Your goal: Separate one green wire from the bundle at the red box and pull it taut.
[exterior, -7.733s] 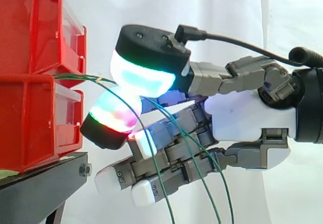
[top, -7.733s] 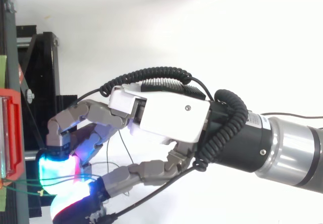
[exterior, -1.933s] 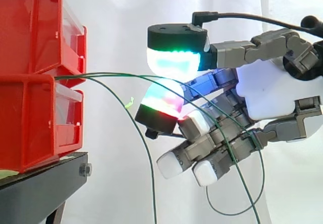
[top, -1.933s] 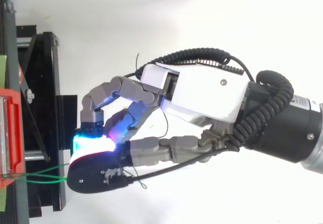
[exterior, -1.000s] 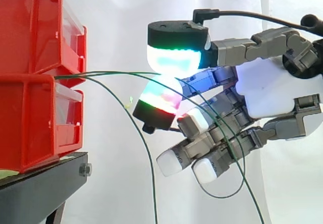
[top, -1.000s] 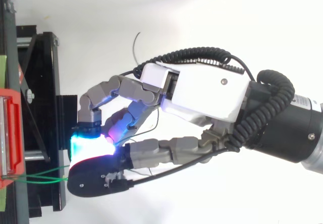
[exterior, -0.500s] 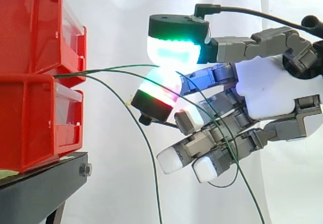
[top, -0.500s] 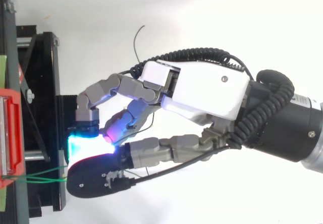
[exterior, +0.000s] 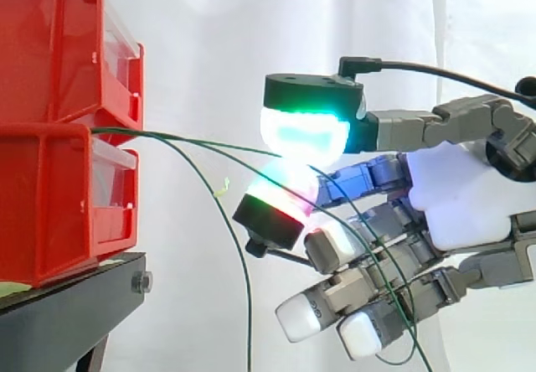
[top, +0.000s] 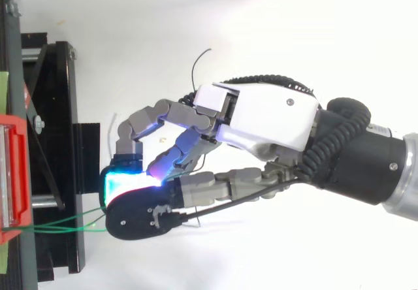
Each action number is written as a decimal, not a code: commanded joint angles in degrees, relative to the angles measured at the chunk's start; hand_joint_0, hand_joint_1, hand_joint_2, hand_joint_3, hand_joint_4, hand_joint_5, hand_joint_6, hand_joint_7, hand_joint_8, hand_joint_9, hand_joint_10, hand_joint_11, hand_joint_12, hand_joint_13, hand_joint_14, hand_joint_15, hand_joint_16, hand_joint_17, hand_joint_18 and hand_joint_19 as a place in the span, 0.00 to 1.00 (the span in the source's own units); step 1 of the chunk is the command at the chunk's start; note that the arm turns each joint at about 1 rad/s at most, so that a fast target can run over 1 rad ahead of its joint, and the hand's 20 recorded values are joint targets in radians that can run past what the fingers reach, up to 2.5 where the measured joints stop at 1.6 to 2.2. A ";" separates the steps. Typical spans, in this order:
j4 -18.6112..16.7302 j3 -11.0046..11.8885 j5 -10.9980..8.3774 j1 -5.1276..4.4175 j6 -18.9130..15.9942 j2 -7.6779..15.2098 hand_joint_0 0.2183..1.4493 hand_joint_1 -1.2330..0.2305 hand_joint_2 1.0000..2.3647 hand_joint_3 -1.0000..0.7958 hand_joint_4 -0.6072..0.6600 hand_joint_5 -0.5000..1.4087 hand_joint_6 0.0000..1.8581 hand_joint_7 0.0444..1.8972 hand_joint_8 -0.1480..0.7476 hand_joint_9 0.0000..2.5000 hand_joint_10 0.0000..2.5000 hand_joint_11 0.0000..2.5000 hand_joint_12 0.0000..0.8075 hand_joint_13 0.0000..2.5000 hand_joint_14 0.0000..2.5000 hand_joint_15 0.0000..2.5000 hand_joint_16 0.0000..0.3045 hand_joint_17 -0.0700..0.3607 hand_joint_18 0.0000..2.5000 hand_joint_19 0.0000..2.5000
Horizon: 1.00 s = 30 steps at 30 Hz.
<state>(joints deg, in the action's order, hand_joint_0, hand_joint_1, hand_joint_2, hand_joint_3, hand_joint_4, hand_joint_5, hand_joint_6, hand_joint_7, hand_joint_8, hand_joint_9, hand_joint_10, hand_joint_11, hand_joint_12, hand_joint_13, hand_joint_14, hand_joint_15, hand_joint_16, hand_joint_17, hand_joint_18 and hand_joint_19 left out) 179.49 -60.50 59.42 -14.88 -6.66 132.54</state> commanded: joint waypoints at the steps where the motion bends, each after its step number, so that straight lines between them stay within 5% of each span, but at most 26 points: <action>1: -2.04 -0.67 -0.09 0.02 -4.68 0.00 0.38 0.30 0.02 0.50 0.30 0.17 0.50 0.64 0.48 0.44 0.01 0.37 0.37 0.35 0.01 0.15 0.14 0.38 0.34 0.17; 9: -2.47 -1.63 0.08 -0.24 -7.84 0.00 0.38 0.31 0.02 0.50 0.30 0.17 0.50 0.64 0.48 0.43 0.01 0.35 0.37 0.35 0.01 0.15 0.14 0.38 0.34 0.16; 14: -3.62 -5.68 0.17 -0.68 -7.49 0.00 0.38 0.31 0.02 0.50 0.31 0.17 0.50 0.63 0.49 0.43 0.01 0.35 0.37 0.35 0.01 0.14 0.14 0.38 0.34 0.16; 19: -8.36 -9.37 0.17 -1.29 -7.58 0.00 0.38 0.31 0.02 0.50 0.32 0.17 0.50 0.64 0.49 0.43 0.01 0.34 0.37 0.35 0.01 0.15 0.14 0.39 0.34 0.17; 30: -12.85 -10.51 0.08 -1.73 -6.87 0.00 0.38 0.31 0.02 0.51 0.32 0.17 0.50 0.63 0.49 0.43 0.01 0.34 0.37 0.34 0.01 0.14 0.14 0.39 0.34 0.16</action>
<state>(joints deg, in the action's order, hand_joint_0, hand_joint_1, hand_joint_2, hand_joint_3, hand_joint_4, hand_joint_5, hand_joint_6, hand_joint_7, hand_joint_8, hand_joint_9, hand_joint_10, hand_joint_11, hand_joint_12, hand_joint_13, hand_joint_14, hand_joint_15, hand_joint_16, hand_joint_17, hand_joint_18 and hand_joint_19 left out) 167.62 -70.92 59.63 -16.57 -13.70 132.55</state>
